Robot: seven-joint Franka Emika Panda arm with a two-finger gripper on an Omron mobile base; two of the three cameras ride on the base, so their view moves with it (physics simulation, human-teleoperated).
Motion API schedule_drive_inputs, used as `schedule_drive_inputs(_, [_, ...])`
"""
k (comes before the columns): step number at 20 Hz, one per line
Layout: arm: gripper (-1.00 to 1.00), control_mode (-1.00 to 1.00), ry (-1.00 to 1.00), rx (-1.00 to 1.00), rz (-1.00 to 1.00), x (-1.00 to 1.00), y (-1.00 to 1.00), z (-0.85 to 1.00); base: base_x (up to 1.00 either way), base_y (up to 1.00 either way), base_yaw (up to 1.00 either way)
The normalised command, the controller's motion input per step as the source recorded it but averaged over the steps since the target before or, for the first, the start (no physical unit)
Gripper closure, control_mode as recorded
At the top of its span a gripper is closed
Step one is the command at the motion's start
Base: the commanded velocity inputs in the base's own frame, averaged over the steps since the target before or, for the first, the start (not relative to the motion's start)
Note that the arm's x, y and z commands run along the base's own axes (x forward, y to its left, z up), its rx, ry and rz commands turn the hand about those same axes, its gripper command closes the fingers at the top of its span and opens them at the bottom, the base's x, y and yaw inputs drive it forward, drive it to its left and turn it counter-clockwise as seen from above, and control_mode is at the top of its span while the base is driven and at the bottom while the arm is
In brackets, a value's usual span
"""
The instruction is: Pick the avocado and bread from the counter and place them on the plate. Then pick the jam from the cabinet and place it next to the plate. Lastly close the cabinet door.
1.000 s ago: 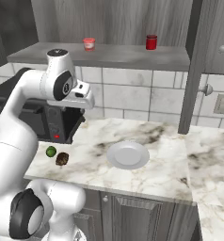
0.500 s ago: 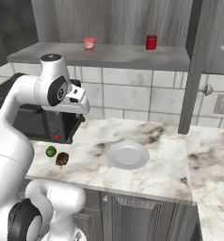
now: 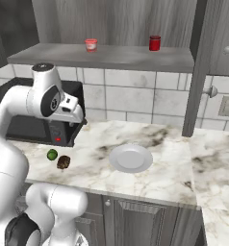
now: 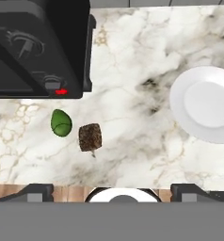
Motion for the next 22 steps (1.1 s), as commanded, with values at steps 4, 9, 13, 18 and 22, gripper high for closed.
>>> schedule_drive_inputs(4, [-1.0, -1.0, -0.15, 0.0, 0.01, 0.0, 0.36, -0.24, 0.0, 0.0, 0.0])
schedule_drive_inputs(9, [-1.0, -1.0, -0.08, 0.0, 0.0, 0.0, 0.32, -0.26, 0.0, 0.0, 0.0])
schedule_drive_inputs(13, [-1.0, -1.0, -0.02, 0.0, 0.0, 0.03, 0.3, -0.27, 0.0, 0.0, 0.0])
schedule_drive_inputs(18, [-1.0, -1.0, 0.0, 0.01, 0.0, 0.07, 0.24, -0.25, 0.0, 0.0, 0.0])
schedule_drive_inputs(22, [-1.0, -1.0, 0.01, 0.0, 0.0, 0.08, 0.16, -0.25, 0.0, 0.0, 0.0])
